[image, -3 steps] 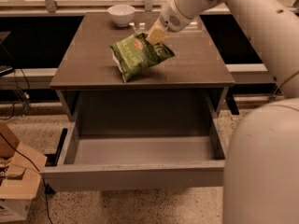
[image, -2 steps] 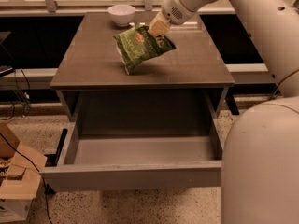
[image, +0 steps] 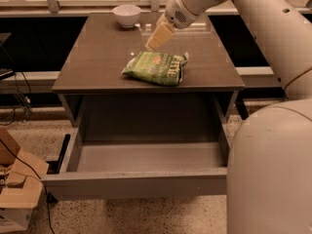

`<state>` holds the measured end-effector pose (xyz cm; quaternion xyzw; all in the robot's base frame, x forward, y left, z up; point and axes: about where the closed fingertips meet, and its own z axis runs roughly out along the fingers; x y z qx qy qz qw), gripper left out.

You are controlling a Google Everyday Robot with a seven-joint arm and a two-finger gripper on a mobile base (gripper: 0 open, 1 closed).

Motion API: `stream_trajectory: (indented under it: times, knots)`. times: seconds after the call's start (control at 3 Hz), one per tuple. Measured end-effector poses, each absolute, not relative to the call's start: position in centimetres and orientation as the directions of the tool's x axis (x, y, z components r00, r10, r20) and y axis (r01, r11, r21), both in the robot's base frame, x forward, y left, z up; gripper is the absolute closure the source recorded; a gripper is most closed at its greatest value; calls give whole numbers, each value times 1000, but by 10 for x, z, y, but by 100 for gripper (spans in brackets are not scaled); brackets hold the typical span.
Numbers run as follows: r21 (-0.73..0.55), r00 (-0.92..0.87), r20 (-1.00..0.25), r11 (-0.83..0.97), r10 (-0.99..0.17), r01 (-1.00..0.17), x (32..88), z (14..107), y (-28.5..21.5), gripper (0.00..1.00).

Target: Pick green jalapeno chip bag from top drawer and place on counter

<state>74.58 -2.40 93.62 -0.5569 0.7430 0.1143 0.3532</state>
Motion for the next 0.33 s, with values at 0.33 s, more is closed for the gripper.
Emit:
stream_trajectory:
  times: [0.33]
  knots:
    - [-222,-131,-652,352,-747,-909,746,935,-23,0]
